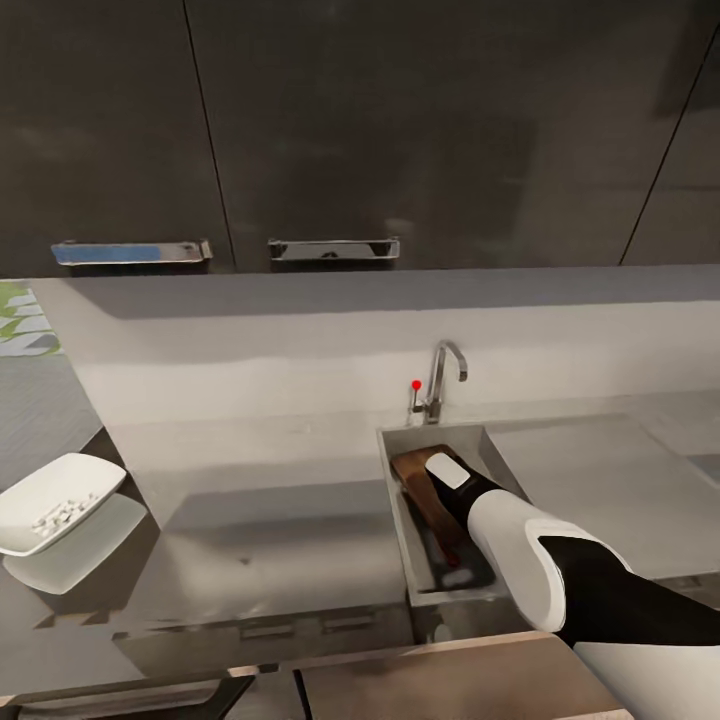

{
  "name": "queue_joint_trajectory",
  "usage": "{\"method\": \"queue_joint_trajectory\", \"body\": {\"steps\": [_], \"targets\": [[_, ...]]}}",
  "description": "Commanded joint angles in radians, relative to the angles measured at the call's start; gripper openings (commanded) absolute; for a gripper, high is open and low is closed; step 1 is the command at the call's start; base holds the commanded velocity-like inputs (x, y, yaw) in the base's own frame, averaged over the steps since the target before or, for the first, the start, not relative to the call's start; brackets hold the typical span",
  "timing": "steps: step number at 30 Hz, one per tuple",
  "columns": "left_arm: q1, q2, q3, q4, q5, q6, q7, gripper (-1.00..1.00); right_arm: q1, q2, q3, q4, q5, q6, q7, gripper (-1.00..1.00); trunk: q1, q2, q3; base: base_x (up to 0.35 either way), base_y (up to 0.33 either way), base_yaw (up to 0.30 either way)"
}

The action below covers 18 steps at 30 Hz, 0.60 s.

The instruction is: In the kitchen, take the Vidalia onion out of the sink, dice it on the chopping board with the paring knife, put the diced onion into the bowl on the countertop, then place both the paring knife and the chopping board into the sink.

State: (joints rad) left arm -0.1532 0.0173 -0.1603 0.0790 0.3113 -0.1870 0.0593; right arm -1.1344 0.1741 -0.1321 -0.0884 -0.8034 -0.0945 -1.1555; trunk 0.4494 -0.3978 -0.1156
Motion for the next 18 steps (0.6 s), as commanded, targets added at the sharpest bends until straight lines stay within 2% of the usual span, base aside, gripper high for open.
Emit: {"method": "queue_joint_trajectory", "body": {"steps": [1,10,18], "targets": [[-0.002,0.0,-0.008,0.004,0.006,-0.006,0.001,1.0,-0.001,0.0,-0.009,-0.001,0.002,-0.01,-0.001,-1.0,0.001,-0.002,-0.002,0.0,-0.007,0.0],[-0.002,0.0,-0.008,0.004,0.006,-0.006,0.001,1.0,-0.001,0.0,-0.007,0.0,0.001,-0.01,-0.001,-1.0,0.001,-0.002,-0.003,0.0,-0.001,0.0],[-0.002,0.0,-0.008,0.004,0.006,-0.005,0.001,1.0,-0.001,0.0,-0.007,0.001,0.001,-0.01,0.0,-1.0,0.001,-0.002,-0.015,0.0,0.0,0.0]]}}
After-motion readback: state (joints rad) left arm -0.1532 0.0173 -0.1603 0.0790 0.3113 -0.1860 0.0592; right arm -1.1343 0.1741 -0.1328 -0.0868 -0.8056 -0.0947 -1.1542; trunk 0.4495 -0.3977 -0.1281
